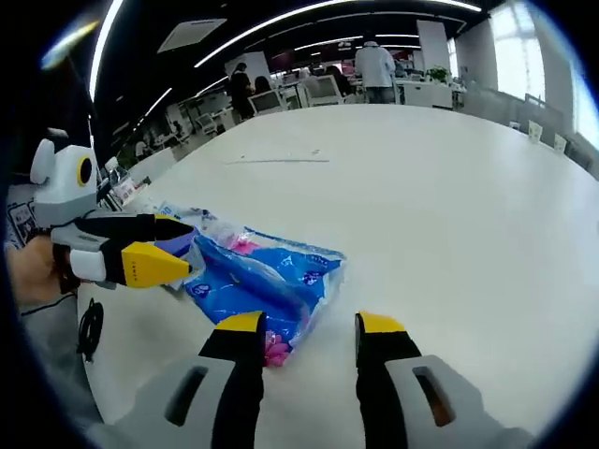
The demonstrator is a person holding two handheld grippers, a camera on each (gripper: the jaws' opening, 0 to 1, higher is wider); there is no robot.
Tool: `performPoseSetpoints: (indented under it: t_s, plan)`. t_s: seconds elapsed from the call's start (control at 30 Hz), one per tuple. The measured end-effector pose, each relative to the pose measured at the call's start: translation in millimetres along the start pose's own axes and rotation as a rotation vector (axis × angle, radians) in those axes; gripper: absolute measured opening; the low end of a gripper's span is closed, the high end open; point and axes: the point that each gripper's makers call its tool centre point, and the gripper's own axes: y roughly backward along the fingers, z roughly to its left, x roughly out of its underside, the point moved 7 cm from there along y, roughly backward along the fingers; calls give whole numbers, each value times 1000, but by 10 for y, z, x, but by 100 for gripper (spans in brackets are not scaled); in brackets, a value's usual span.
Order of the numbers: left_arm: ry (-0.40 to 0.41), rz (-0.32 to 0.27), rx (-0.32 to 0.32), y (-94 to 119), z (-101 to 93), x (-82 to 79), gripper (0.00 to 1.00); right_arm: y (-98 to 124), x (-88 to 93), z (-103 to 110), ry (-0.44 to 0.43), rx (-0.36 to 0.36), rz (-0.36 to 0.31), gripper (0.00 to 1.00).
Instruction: Arrange the tabletop items into an orderly group along one side of the table until the central work area is clear of visible clutter.
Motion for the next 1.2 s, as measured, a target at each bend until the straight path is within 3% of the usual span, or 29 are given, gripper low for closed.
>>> performPoseSetpoints:
  t_s: [0.13, 0.37, 0.67, 1.2]
  plan:
    - [-8, -11, -16, 39, 11, -20, 75, 38, 0, 0, -23, -6, 0, 47]
    - [-15, -8, -35, 162, 5, -31, 82, 152, -5, -1, -45, 7, -13, 62]
    - [-33, -13, -44, 377, -9, -85, 84, 341, -70, 99, -46, 15, -47, 63]
    - [-1, -8, -68, 830, 160, -51, 81, 530, -141, 363, -35, 21, -102, 61]
